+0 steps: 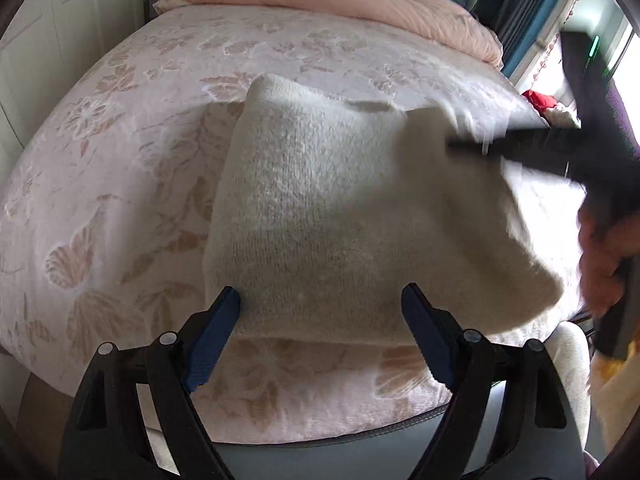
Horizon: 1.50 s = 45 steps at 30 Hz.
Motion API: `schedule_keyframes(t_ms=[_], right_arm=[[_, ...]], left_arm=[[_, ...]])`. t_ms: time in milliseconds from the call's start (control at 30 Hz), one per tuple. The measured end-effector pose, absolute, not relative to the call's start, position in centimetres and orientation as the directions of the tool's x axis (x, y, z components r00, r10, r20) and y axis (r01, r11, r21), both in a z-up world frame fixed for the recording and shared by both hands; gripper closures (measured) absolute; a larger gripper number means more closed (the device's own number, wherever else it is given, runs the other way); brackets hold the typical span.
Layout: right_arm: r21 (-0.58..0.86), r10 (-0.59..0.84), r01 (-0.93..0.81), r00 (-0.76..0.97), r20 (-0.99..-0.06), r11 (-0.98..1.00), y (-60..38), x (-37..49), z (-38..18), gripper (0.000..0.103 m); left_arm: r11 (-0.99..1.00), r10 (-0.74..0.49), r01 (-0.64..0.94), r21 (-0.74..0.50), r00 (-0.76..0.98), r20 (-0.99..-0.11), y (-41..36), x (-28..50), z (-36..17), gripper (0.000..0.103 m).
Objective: Fold small clothes
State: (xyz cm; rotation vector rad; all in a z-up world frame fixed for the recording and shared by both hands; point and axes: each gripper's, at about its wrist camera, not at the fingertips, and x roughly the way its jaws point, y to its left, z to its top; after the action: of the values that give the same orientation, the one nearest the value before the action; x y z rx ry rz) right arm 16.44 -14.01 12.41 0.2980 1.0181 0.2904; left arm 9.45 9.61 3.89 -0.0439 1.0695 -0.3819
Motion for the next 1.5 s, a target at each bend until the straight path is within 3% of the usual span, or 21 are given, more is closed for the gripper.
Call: schedule_keyframes(t_ms=[100,167,267,367,400,433,467,500,600,633,667,700,767,967,1100,1167,1233,1267,1333,1400,1500], right_arm=[[0.394,0.414,-0.168,0.579,-0.702,0.903,-14.8,16.8,16.7,0.091],[0.357,0.349,-0.098,0.553,-0.757,0.929,-16.8,17.4,14.0,0.09],[0.237,0.209,0.032,0.365,-0.907,0.971,-18.6,17.3,5.2,0.087],[0.328,0.248,0.111,0.445,-0.861,0.938,-20.3,14.0,6.0,0.084],[0.328,0.229,0.13,0.482,-0.846,0.936,-20.6,12.9,7.4,0.076],[0.335,0.223,0.143,0.501,-0.836,0.931,-21.0,12.1,8.2,0.053],[0.36,0.241,0.151,0.507,-0.827,0.921,-21.6,11.2,8.4,0.041],[0.384,0.27,0.15,0.487,-0.831,0.911,-21.9,10.8,7.9,0.035],[0.474,0.371,0.195,0.402,-0.837,0.859,-22.7,10.8,4.2,0.035],[0.535,0.427,0.221,0.394,-0.814,0.815,-22.8,10.6,2.8,0.039],[0.599,0.483,0.239,0.403,-0.778,0.765,-22.9,10.3,1.8,0.05],[0.67,0.55,0.234,0.415,-0.725,0.705,-23.0,10.8,1.0,0.083],[0.665,0.55,0.233,0.408,-0.729,0.709,-22.6,12.2,1.1,0.087],[0.441,0.396,-0.041,0.522,-0.756,0.896,-19.6,13.9,11.0,0.091],[0.262,0.231,0.034,0.372,-0.899,0.964,-20.7,14.3,4.4,0.086],[0.375,0.295,0.115,0.426,-0.855,0.92,-22.8,13.2,5.9,0.083],[0.343,0.219,0.146,0.531,-0.819,0.928,-23.5,11.2,10.1,0.083],[0.331,0.209,0.123,0.564,-0.799,0.936,-23.4,10.2,11.8,0.084],[0.313,0.21,0.083,0.578,-0.789,0.946,-22.7,8.8,13.6,0.1],[0.284,0.218,0.041,0.543,-0.811,0.958,-20.7,8.0,12.9,0.1],[0.152,0.128,0.024,0.418,-0.899,0.988,-18.0,7.8,7.1,0.1]], left_arm=[[0.929,-0.348,0.281,-0.241,0.442,-0.827,9.3,9.2,4.5,0.022],[0.928,-0.345,0.294,-0.23,0.444,-0.827,8.5,9.2,4.4,0.02],[0.921,-0.35,0.319,-0.223,0.426,-0.835,7.4,9.3,3.8,0.02],[0.919,-0.332,0.346,-0.186,0.432,-0.839,6.9,9.1,3.8,0.02],[0.917,-0.339,0.35,-0.189,0.436,-0.834,7.2,9.0,4.1,0.02],[0.91,-0.367,0.349,-0.223,0.433,-0.823,7.9,9.0,4.6,0.02],[0.904,-0.395,0.341,-0.259,0.43,-0.812,8.5,9.0,5.0,0.02],[0.896,-0.427,0.322,-0.306,0.429,-0.796,9.7,9.2,5.5,0.018],[0.893,-0.446,0.262,-0.365,0.421,-0.79,11.6,10.4,5.4,0.012],[0.897,-0.442,0.232,-0.377,0.409,-0.798,12.3,11.0,4.7,0.012],[0.896,-0.443,0.203,-0.394,0.388,-0.808,12.8,11.7,3.8,0.012],[0.899,-0.438,0.18,-0.399,0.375,-0.817,13.0,12.1,3.0,0.012],[0.911,-0.412,0.122,-0.395,0.345,-0.843,13.2,12.8,1.2,0.015],[0.922,-0.387,0.141,-0.36,0.384,-0.839,10.8,11.7,1.9,0.016],[0.934,-0.355,0.163,-0.318,0.328,-0.875,8.4,11.4,-0.2,0.016],[0.942,-0.334,0.163,-0.294,0.34,-0.879,8.0,11.0,-0.3,0.016],[0.952,-0.302,0.177,-0.251,0.392,-0.869,7.9,10.2,1.0,0.016],[0.956,-0.285,0.185,-0.227,0.413,-0.865,7.9,9.8,1.7,0.016],[0.966,-0.239,0.202,-0.16,0.468,-0.851,7.8,8.9,3.3,0.016],[0.973,-0.192,0.211,-0.095,0.505,-0.842,7.4,8.4,4.4,0.016],[0.979,-0.135,0.203,-0.028,0.535,-0.834,6.3,7.9,5.8,0.016]])
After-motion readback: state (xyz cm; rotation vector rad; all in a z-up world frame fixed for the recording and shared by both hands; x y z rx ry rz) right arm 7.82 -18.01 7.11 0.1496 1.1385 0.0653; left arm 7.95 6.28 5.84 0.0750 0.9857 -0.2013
